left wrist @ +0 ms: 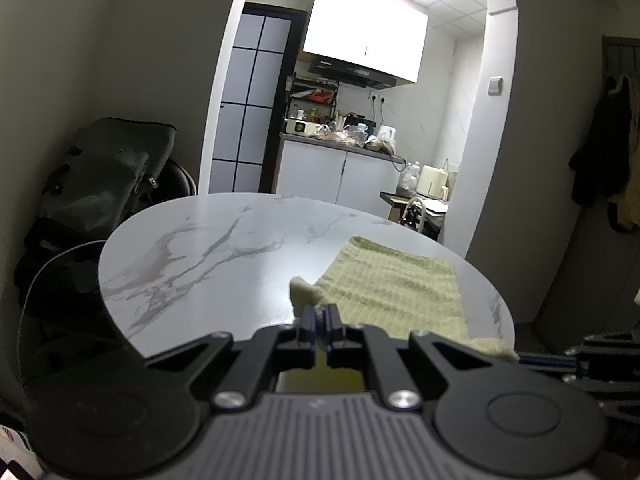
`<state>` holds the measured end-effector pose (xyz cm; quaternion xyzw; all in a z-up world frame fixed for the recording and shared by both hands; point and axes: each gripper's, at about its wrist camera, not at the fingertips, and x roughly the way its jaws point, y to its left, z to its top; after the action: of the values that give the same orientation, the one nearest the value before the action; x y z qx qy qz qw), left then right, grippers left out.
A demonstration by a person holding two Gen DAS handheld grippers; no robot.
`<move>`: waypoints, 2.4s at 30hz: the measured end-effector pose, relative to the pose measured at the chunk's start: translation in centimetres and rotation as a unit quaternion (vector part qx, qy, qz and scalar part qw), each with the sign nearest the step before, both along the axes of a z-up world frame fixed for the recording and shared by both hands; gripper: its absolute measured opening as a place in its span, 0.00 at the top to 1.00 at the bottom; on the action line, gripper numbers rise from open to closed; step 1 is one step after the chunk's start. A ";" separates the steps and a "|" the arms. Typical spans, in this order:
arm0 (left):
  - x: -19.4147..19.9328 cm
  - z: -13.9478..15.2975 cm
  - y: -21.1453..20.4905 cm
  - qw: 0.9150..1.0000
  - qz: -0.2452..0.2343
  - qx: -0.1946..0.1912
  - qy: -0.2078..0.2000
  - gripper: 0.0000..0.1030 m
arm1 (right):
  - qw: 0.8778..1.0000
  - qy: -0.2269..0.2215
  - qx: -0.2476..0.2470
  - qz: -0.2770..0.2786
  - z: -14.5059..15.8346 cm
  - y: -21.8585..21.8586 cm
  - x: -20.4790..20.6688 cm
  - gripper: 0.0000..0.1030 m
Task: Fold towel
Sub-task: 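Lift the towel end with both grippers and carry it over the towel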
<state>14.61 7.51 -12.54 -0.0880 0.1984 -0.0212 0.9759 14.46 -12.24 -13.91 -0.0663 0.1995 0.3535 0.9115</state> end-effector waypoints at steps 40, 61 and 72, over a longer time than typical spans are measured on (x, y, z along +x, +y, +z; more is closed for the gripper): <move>10.2 4.7 -3.8 0.999 -0.034 0.002 -0.023 0.95 | 0.999 -0.021 0.022 -0.040 5.0 -3.7 10.3 0.94; 16.6 2.9 -5.8 0.999 -0.041 0.003 0.007 0.95 | 0.998 0.019 0.030 -0.061 2.6 -6.4 16.3 0.94; 19.5 1.9 -6.2 0.999 -0.042 0.006 0.023 0.95 | 0.996 0.038 0.036 -0.069 1.1 -6.9 19.2 0.94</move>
<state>34.12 1.27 -10.60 -0.0738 0.2248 -0.0586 0.9698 33.63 -19.14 -12.76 -0.0061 0.2253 0.2986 0.9274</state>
